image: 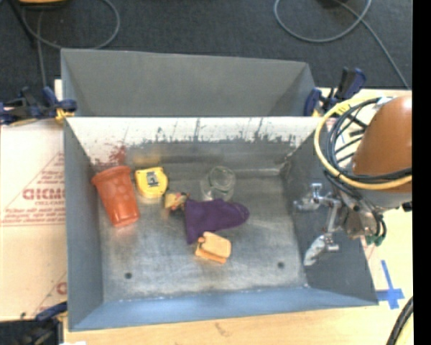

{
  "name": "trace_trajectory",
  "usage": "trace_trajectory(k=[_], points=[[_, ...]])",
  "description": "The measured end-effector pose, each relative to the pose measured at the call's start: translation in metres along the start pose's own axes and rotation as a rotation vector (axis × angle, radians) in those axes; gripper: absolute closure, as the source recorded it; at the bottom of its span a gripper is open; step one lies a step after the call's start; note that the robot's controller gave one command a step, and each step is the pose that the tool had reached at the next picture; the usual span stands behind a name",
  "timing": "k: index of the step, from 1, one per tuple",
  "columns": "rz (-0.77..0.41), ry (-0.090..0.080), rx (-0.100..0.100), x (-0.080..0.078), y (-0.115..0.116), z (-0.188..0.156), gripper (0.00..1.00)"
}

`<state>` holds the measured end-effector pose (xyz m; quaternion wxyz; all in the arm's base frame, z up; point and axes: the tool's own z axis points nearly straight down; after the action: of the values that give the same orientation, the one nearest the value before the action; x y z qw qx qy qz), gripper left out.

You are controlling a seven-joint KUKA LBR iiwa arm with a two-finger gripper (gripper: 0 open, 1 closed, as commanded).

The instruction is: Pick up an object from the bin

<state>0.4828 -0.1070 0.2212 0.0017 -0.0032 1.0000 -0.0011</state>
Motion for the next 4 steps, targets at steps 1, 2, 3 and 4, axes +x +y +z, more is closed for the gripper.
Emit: trace_trajectory(k=[1, 2, 3, 4], points=[[0.000, 0.000, 0.000, 0.000, 0.000, 0.000, 0.00], [-0.049, -0.001, 0.000, -0.004, 0.046, 0.016, 0.00], [-0.114, -0.010, -0.005, -0.024, 0.090, 0.049, 0.00], [-0.088, 0.014, -0.004, -0.026, 0.080, 0.036, 0.00]])
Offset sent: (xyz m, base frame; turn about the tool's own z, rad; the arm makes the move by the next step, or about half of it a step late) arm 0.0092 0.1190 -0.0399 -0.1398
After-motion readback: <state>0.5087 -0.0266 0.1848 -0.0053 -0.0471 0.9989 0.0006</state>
